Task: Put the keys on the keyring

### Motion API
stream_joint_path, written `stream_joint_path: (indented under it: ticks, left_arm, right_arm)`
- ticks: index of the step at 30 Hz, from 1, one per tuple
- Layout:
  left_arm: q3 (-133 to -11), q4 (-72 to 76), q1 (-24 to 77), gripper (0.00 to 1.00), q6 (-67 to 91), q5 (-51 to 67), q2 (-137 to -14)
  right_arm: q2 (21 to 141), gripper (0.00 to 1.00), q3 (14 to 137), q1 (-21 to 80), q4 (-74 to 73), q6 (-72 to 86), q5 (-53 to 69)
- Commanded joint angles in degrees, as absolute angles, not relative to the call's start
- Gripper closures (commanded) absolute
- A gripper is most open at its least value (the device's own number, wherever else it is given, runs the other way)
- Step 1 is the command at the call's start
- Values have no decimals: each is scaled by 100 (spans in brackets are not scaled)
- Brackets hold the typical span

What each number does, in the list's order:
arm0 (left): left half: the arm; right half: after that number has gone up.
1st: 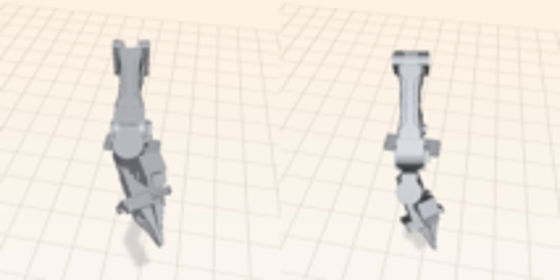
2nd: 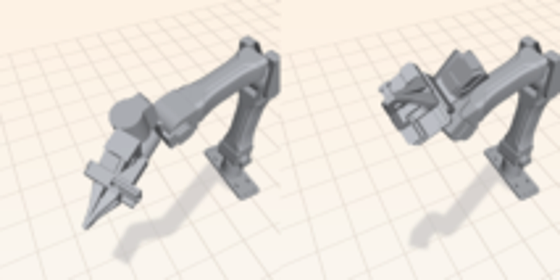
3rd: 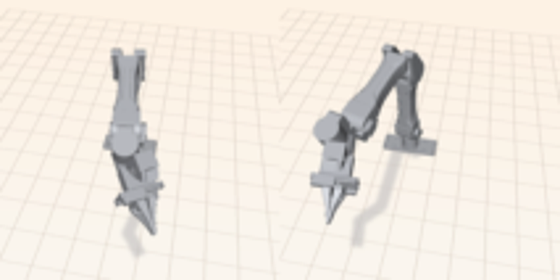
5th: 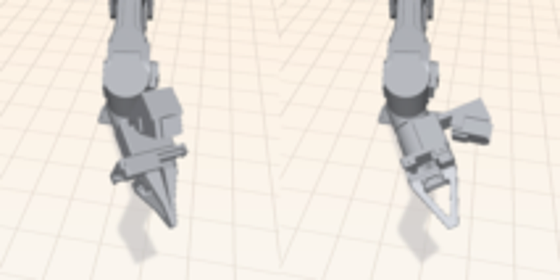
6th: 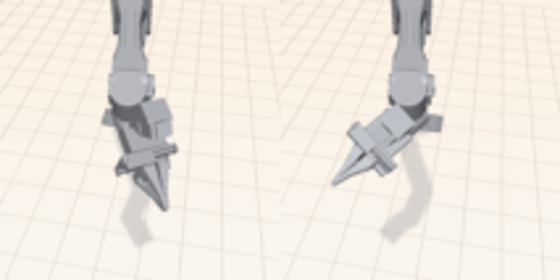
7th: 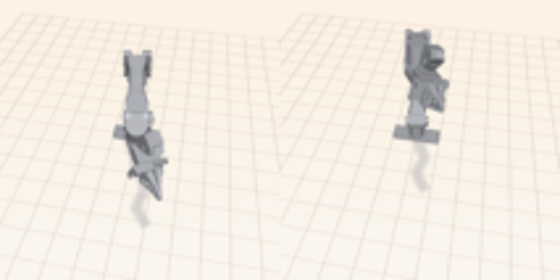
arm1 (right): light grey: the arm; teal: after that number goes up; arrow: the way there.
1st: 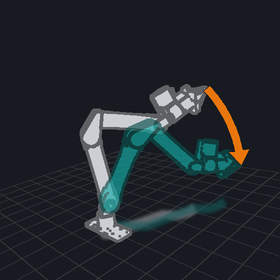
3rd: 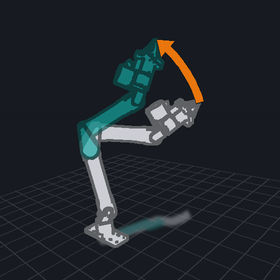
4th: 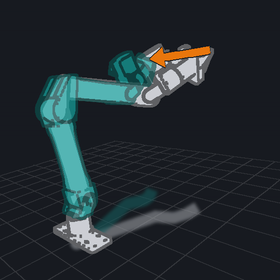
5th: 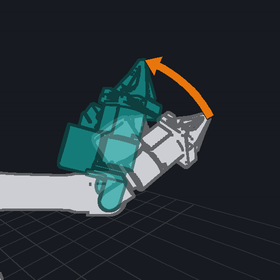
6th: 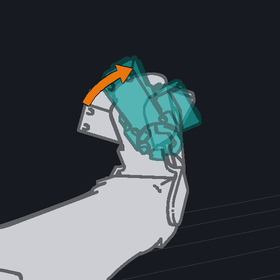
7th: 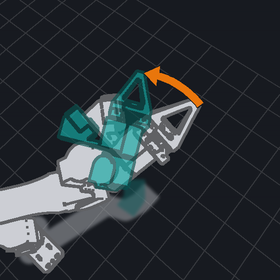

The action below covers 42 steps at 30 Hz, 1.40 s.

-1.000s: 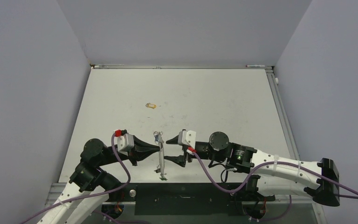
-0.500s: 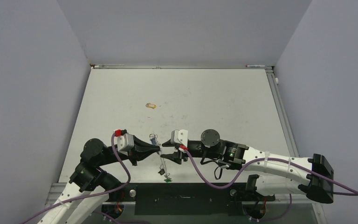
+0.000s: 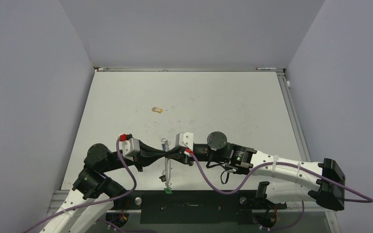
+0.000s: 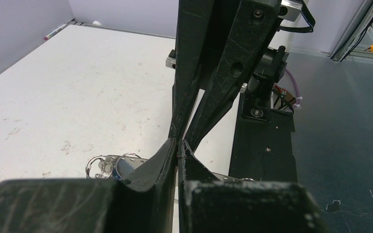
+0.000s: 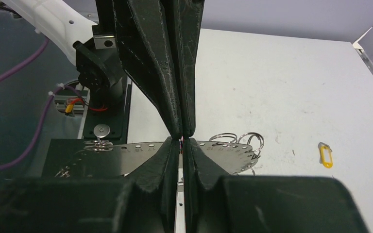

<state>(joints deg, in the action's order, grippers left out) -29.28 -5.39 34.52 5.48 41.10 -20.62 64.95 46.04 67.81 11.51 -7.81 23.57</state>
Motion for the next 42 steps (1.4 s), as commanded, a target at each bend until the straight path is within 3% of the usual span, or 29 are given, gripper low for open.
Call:
stream_joint_path:
  ticks: [1, 8, 12, 15, 20, 30, 42]
  left_arm:
    - [-3041, -243, 3445, 100, 598, 4210, -2064]
    - [-3059, -408, 3445, 100, 546, 3915, -2030]
    - [-3042, -457, 3445, 64, 520, 3834, -1981]
    - [-3041, -482, 3445, 54, 510, 3796, -1928]
    - [-3032, -491, 3445, 56, 510, 3946, -1976]
    - [-3015, -470, 3445, 71, 457, 4178, -2205]
    - [-2927, -223, 3445, 79, 605, 4346, -2285]
  right_arm:
    - [6616, 95, 4909, 6746, 1419, -852, 2487]
    - [6466, 95, 4883, 6742, 1346, -1082, 2452]
    - [6401, 95, 5097, 6742, 800, -1311, 2368]
    - [6364, 95, 5203, 6757, 503, -1428, 2316]
    - [6230, 95, 5265, 6759, 244, -1500, 2259]
    - [6057, 95, 5473, 6767, -120, -1565, 2259]
    - [6047, 95, 5493, 6794, -48, -1479, 2465]
